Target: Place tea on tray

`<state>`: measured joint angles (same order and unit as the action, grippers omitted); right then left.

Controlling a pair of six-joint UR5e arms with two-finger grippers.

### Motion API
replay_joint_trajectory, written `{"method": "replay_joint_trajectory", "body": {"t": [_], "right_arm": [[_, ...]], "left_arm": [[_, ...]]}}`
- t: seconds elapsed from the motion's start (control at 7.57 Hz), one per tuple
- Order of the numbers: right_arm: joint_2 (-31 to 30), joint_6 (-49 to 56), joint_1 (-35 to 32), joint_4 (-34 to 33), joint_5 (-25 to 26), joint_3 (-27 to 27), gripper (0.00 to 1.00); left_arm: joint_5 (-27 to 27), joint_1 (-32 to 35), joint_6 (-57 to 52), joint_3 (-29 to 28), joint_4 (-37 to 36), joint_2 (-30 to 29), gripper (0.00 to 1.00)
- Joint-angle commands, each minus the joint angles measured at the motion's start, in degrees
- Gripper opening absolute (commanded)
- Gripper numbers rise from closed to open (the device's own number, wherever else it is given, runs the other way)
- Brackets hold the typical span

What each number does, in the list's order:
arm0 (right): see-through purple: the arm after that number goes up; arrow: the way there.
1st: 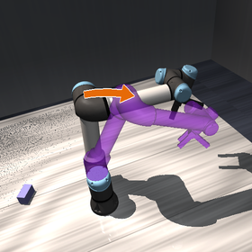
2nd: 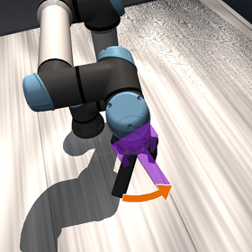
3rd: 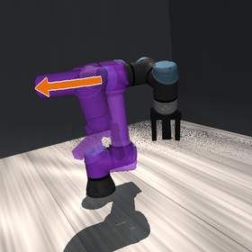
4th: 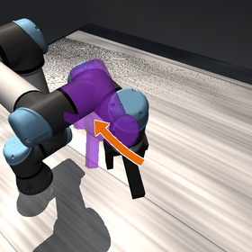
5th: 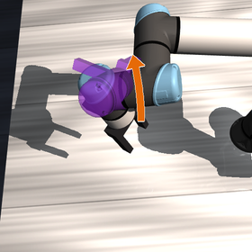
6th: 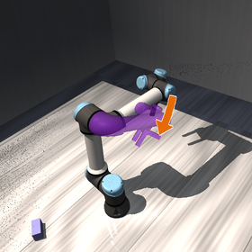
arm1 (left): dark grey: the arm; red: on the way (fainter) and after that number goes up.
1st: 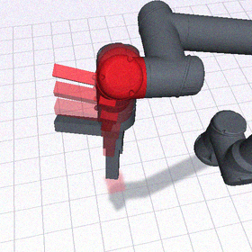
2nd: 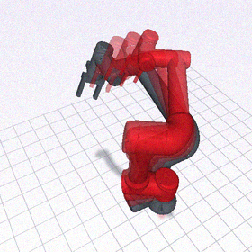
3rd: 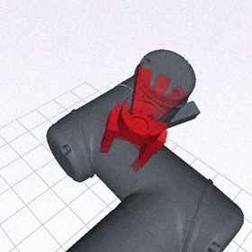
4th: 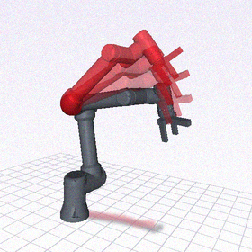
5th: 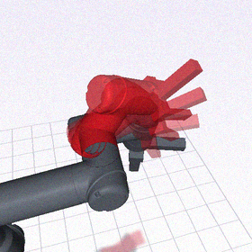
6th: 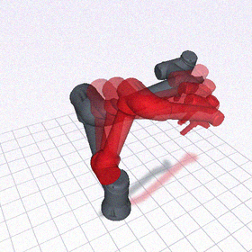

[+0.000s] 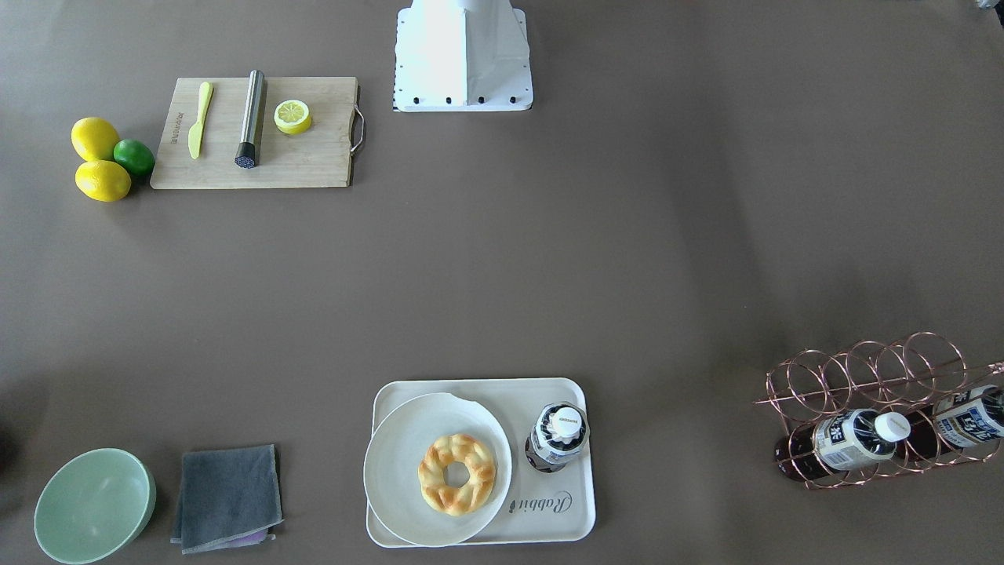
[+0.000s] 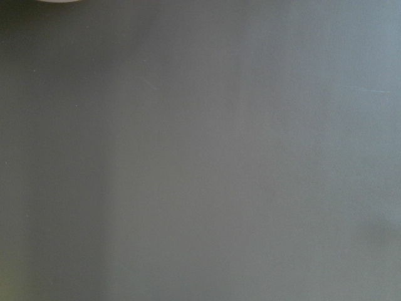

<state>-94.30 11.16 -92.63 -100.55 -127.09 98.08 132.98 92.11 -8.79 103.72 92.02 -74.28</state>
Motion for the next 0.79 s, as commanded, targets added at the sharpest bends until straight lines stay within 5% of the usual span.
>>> {"method": "replay_joint_trajectory", "body": {"t": [0.0, 0.66], "right_arm": [[0.0, 0.0, 0.0, 0.0, 0.0, 0.01, 1.0], [-0.35, 0.09, 0.0, 0.0, -0.18, 0.1, 1.0]], "left_arm": [[0.0, 0.0, 0.0, 0.34, 0.0, 0.01, 0.99], [0.35, 0.53, -0.17, 0.95, 0.18, 0.1, 0.99]]}}
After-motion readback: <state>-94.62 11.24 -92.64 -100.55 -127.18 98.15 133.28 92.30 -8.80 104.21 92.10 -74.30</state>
